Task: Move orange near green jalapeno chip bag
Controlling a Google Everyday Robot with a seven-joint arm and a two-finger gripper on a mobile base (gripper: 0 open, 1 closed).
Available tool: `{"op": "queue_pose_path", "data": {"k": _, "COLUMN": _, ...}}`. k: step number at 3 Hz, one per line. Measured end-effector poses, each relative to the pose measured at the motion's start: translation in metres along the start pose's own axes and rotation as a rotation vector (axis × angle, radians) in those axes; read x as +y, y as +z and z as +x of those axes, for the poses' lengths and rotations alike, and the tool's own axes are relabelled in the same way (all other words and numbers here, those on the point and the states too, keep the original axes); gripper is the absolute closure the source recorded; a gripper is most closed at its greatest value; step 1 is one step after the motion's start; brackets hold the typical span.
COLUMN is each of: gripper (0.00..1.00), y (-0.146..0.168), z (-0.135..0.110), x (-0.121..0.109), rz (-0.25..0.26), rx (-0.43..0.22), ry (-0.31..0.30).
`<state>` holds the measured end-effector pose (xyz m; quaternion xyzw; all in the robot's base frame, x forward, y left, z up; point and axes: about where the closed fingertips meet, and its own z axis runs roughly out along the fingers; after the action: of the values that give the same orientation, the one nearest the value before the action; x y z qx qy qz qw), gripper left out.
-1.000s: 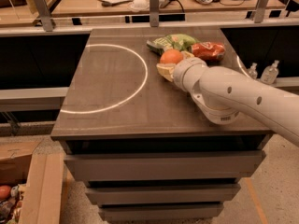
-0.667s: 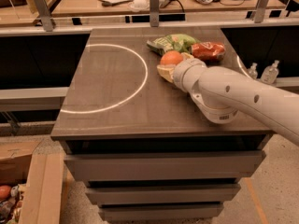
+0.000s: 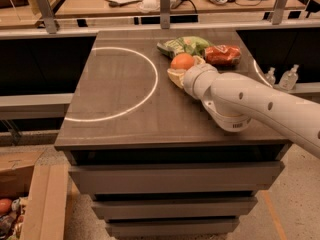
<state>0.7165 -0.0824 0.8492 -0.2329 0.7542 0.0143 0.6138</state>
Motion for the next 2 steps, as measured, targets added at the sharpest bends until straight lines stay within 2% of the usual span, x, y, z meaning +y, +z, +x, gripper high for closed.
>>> {"op": "queue_pose_path", "data": {"k": 1, "gripper": 0.12, "y": 0.0030, "z": 0.0027, "x": 0.0044, "rz": -0.016, "rx": -0.001, "ry": -0.003}}
{"op": "queue_pose_path", "data": {"k": 2, "gripper": 0.00, "y": 0.0041, "z": 0.0037, "x": 0.0066, "rz": -0.027, "rx": -0.005, "ry": -0.003}}
